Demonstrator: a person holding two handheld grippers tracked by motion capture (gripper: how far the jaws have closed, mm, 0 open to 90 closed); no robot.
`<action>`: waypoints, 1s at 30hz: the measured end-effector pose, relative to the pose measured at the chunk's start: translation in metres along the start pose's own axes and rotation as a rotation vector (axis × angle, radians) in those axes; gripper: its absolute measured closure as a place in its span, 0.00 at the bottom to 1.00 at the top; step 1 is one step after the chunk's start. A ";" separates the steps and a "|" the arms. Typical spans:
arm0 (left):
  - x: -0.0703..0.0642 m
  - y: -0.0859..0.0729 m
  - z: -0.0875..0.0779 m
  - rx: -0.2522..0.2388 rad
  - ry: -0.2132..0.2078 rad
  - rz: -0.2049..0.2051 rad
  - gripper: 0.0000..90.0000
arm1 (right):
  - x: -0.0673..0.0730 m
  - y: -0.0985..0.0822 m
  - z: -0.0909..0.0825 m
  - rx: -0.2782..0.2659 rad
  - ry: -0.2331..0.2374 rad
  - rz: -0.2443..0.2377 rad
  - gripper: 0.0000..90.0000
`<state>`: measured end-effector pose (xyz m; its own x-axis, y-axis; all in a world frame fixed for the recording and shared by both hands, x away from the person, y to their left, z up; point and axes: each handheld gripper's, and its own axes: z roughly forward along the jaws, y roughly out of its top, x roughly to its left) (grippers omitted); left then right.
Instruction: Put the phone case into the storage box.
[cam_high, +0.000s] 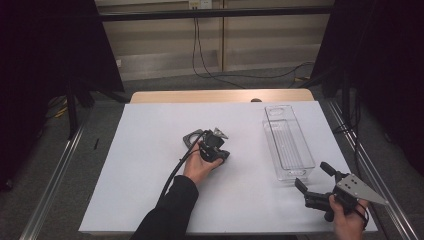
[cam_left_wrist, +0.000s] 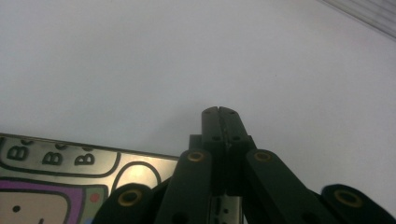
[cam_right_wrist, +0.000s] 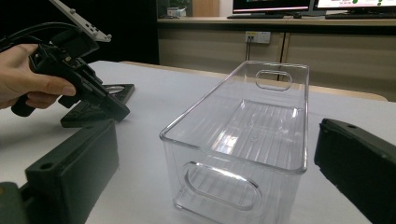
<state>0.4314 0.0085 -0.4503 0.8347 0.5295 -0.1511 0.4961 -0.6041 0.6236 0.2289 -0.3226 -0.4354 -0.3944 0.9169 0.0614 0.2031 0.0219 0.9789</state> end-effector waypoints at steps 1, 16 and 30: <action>0.000 -0.001 0.000 0.000 0.002 0.007 1.00 | 0.000 0.000 0.000 0.000 -0.001 0.000 0.00; -0.002 -0.014 -0.010 0.008 -0.023 0.006 1.00 | 0.000 0.000 -0.001 0.000 -0.001 -0.005 0.00; -0.008 -0.020 -0.018 0.037 0.002 0.050 1.00 | 0.001 0.000 -0.001 -0.001 -0.004 -0.007 0.00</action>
<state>0.4103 0.0271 -0.4481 0.8586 0.4987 -0.1190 0.4620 -0.6519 0.6013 0.2283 -0.3223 -0.4352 -0.3924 0.9183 0.0535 0.1996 0.0283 0.9795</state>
